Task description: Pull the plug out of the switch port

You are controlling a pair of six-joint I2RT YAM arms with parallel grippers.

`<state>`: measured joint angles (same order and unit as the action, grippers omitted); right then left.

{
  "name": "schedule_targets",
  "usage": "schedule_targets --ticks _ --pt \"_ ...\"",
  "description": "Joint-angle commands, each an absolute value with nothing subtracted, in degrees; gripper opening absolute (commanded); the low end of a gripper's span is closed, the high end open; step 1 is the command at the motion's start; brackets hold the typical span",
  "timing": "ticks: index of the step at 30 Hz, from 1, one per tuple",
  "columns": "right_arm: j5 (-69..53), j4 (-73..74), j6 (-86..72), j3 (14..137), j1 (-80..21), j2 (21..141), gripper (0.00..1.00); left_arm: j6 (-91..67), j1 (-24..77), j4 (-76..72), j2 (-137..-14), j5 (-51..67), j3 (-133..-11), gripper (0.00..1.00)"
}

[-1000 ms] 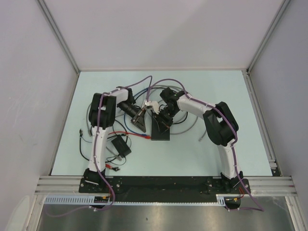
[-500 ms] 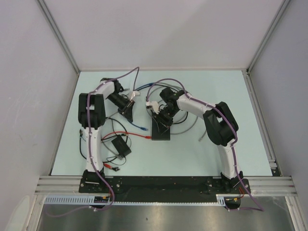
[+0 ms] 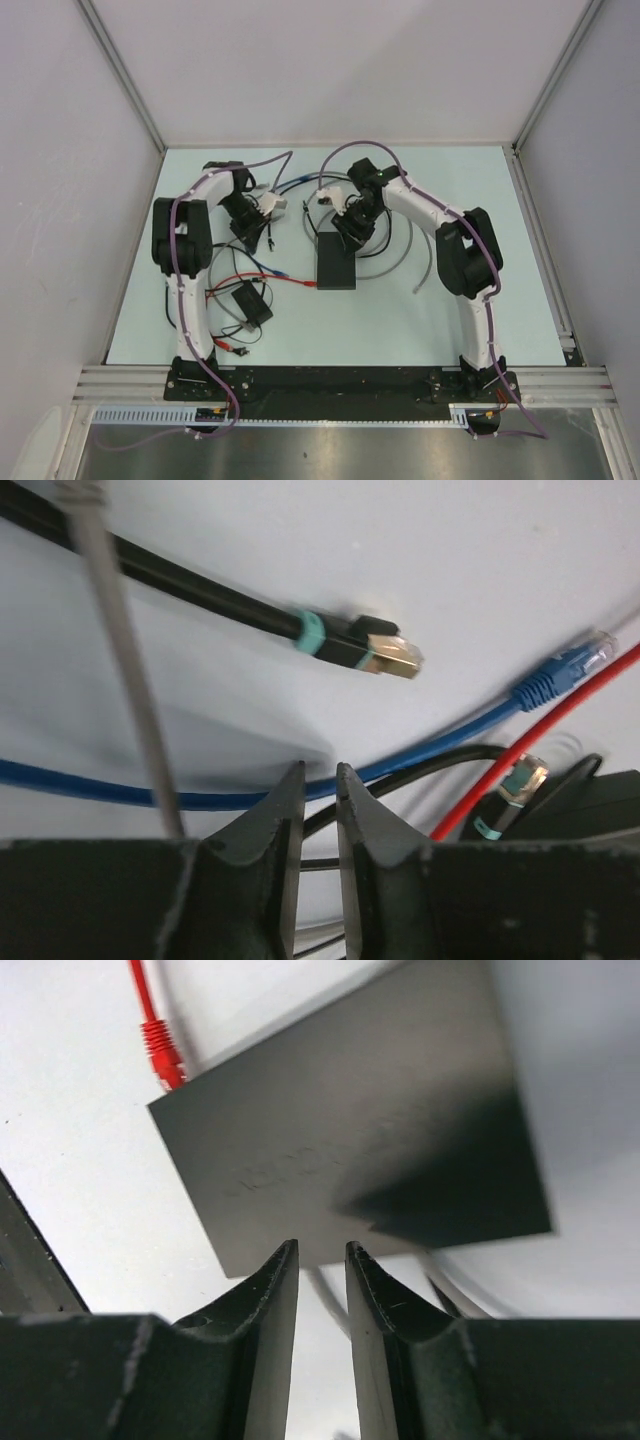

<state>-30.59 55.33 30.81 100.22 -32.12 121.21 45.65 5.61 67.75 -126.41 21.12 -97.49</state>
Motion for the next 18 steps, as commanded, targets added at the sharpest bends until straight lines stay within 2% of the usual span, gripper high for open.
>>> schedule_targets --ticks 1,3,6,9,12,18 --pt "-30.15 57.39 31.38 103.71 -30.85 117.60 0.32 46.85 5.19 65.64 -124.02 22.37 -105.61 0.29" --pt "-30.06 57.57 29.63 103.45 -30.85 116.29 0.34 46.50 5.27 70.03 -123.23 35.51 -110.45 0.39" --pt "-30.50 57.74 29.09 100.48 -30.85 111.81 0.38 44.75 5.45 73.65 -122.35 51.34 -112.15 0.42" --pt "-29.44 55.12 28.30 98.79 -30.67 108.46 0.45 42.11 6.33 72.69 -121.73 60.69 -107.61 0.46" --pt "-31.28 51.43 26.20 98.26 -30.85 109.24 0.46 37.91 7.73 66.81 -120.76 63.10 -99.97 0.47" --pt "-33.31 49.40 24.08 99.67 -33.21 114.78 0.40 28.06 9.58 52.40 -119.27 63.72 -87.82 0.50"
